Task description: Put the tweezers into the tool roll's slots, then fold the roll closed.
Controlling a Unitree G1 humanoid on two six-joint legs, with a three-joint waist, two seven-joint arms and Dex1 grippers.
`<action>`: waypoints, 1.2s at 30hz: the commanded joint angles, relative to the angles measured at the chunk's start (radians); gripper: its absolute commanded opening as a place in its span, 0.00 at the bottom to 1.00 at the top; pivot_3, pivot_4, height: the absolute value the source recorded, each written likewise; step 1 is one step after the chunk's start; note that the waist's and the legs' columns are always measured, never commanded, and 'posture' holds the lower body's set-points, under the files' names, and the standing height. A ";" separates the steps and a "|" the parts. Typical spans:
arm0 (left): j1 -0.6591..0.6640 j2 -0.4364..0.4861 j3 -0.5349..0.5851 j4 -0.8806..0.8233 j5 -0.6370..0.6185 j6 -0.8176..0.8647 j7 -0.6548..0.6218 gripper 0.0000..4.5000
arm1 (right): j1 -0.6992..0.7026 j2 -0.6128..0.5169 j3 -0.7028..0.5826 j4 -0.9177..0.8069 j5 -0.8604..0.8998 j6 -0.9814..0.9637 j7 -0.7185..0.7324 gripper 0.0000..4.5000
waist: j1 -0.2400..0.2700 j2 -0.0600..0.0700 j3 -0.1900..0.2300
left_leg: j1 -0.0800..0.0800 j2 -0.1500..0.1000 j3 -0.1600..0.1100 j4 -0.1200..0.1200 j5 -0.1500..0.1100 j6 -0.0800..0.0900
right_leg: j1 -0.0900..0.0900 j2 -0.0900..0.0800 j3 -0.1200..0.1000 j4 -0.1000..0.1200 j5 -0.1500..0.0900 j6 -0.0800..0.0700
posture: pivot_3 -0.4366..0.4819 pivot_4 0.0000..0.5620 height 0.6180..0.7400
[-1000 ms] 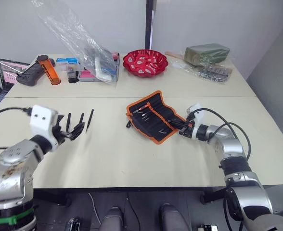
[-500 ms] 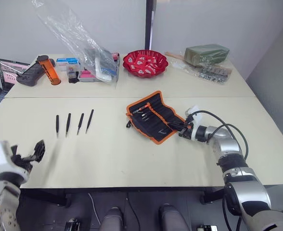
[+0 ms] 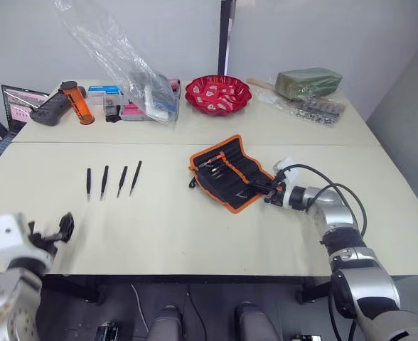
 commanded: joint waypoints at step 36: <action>-0.388 0.145 -0.172 0.637 0.103 -0.196 0.081 0.00 | 0.096 -0.011 0.010 -0.186 0.003 0.092 -0.041 0.00 | -0.003 0.002 -0.001 | 0.001 0.000 0.000 -0.002 0.000 0.000 | -0.002 0.000 0.000 0.002 0.000 0.000 | 0.48 0.27 1.00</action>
